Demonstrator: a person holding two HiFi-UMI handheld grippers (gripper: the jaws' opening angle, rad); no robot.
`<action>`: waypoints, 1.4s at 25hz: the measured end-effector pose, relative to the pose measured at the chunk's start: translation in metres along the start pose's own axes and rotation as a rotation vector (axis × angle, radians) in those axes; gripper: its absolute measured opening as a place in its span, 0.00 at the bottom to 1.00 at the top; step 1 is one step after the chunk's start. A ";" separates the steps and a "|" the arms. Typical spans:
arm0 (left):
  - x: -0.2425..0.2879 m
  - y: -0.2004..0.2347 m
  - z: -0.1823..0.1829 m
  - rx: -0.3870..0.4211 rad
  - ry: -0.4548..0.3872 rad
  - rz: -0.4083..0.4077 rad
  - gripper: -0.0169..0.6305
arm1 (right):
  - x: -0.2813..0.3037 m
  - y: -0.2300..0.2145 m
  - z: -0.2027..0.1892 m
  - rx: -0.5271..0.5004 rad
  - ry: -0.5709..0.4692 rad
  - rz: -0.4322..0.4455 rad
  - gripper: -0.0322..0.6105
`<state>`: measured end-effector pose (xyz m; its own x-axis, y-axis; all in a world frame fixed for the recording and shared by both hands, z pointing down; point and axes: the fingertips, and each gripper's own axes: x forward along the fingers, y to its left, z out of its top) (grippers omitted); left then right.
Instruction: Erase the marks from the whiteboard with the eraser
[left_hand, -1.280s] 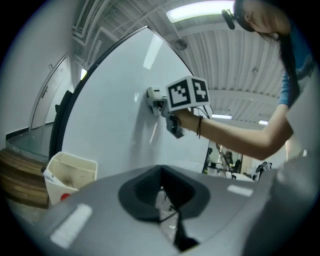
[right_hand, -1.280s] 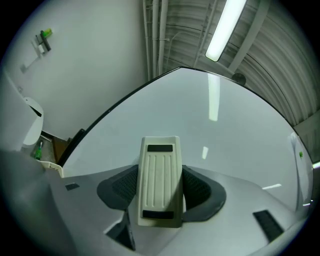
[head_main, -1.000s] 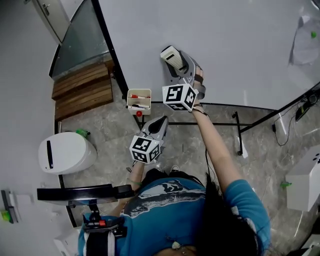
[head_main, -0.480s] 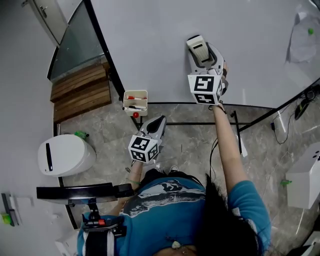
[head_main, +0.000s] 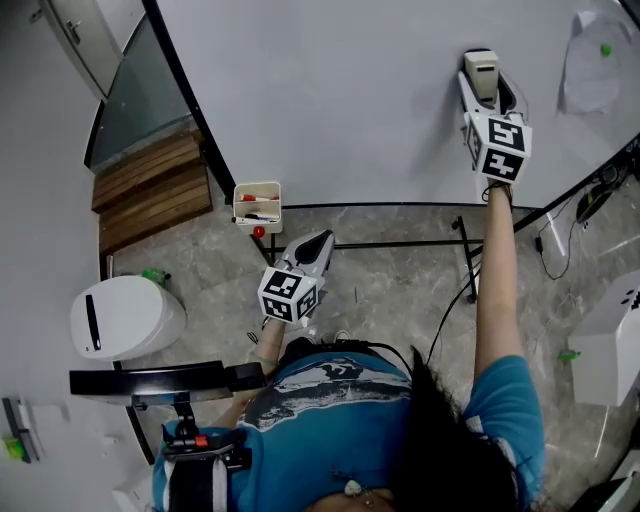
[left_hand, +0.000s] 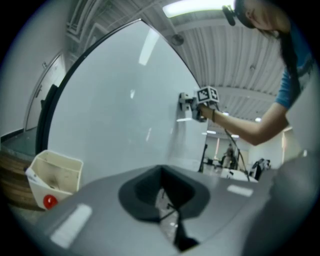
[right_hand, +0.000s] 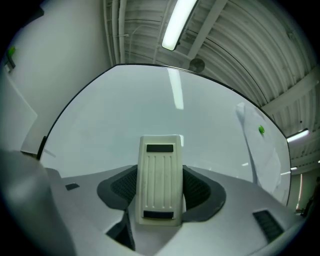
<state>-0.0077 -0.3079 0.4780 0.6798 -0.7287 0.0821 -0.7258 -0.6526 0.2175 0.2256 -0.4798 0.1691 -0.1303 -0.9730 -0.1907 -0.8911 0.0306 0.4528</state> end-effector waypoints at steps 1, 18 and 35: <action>0.001 0.000 0.000 0.000 0.000 0.001 0.03 | 0.001 -0.011 -0.001 0.023 0.000 -0.010 0.46; 0.004 0.001 -0.003 0.002 0.014 0.021 0.03 | 0.001 -0.052 -0.016 0.152 0.008 -0.125 0.46; -0.007 0.014 -0.011 -0.005 0.030 0.044 0.03 | 0.013 0.169 -0.003 0.017 0.012 0.088 0.46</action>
<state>-0.0211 -0.3097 0.4916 0.6502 -0.7501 0.1205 -0.7545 -0.6189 0.2183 0.0750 -0.4875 0.2455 -0.2032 -0.9690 -0.1407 -0.8838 0.1196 0.4524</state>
